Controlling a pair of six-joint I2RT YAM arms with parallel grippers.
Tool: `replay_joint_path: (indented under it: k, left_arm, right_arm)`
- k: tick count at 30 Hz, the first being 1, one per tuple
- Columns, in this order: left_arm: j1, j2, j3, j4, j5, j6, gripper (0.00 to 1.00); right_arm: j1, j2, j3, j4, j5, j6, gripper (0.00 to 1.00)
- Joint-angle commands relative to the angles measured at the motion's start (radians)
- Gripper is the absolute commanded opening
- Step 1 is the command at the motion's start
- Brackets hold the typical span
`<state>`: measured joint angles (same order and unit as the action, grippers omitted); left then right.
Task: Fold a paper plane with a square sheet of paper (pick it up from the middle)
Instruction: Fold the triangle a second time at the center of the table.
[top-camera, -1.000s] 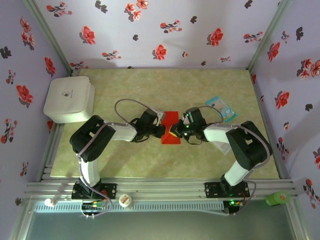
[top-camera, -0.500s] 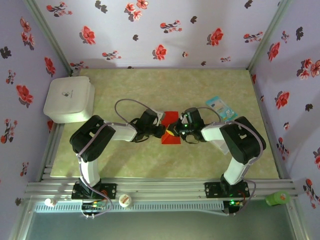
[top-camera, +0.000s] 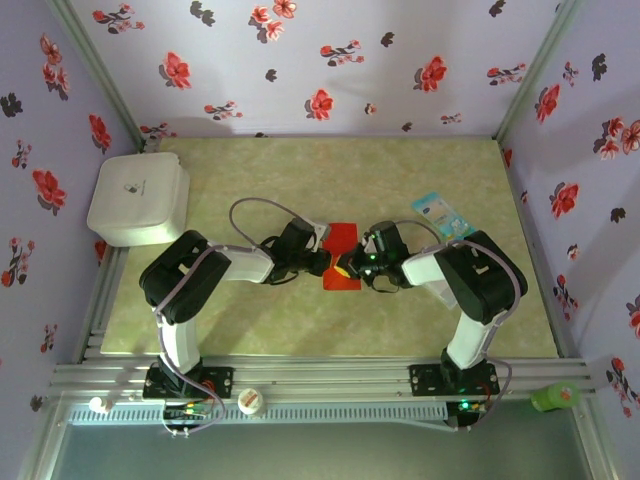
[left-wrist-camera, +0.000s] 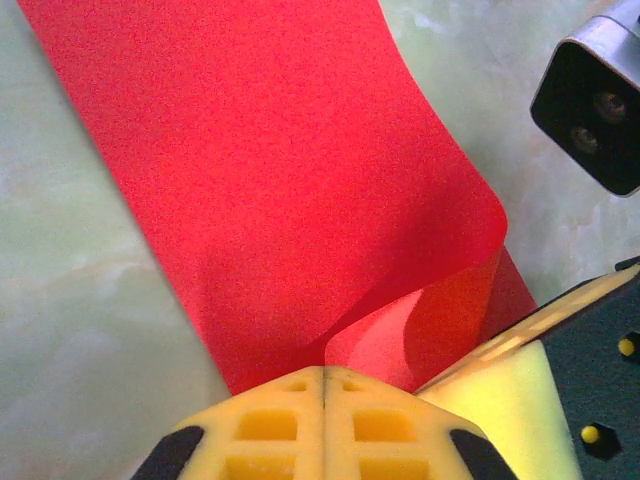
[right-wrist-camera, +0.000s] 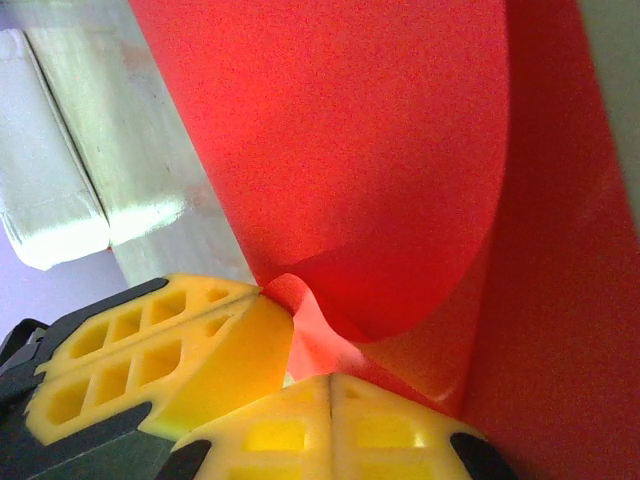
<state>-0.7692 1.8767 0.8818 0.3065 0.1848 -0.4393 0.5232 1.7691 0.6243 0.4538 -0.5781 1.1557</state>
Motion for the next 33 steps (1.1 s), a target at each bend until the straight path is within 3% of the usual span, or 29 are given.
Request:
replay_joint_path:
  k: [1, 7, 23, 27, 33]
  left_arm:
    - [0.01, 0.021, 0.012, -0.053, -0.013, 0.002, 0.0]
    - [0.011, 0.022, 0.011, -0.056, -0.013, 0.002, 0.0]
    - [0.011, 0.022, 0.019, -0.071, -0.013, 0.008, 0.0]
    - [0.011, 0.02, 0.019, -0.074, -0.013, 0.01, 0.0]
    - [0.011, 0.011, 0.016, -0.086, -0.01, 0.012, 0.0]
  right_arm:
    - [-0.006, -0.047, 0.008, -0.092, 0.034, -0.028, 0.0]
    - [-0.035, -0.137, 0.061, -0.278, 0.089, -0.128, 0.0]
    - [-0.067, -0.075, 0.032, -0.293, 0.148, -0.09, 0.0]
    - [-0.068, -0.141, 0.057, -0.306, 0.124, -0.107, 0.0]
    - [-0.064, -0.117, 0.118, -0.292, 0.055, -0.116, 0.0]
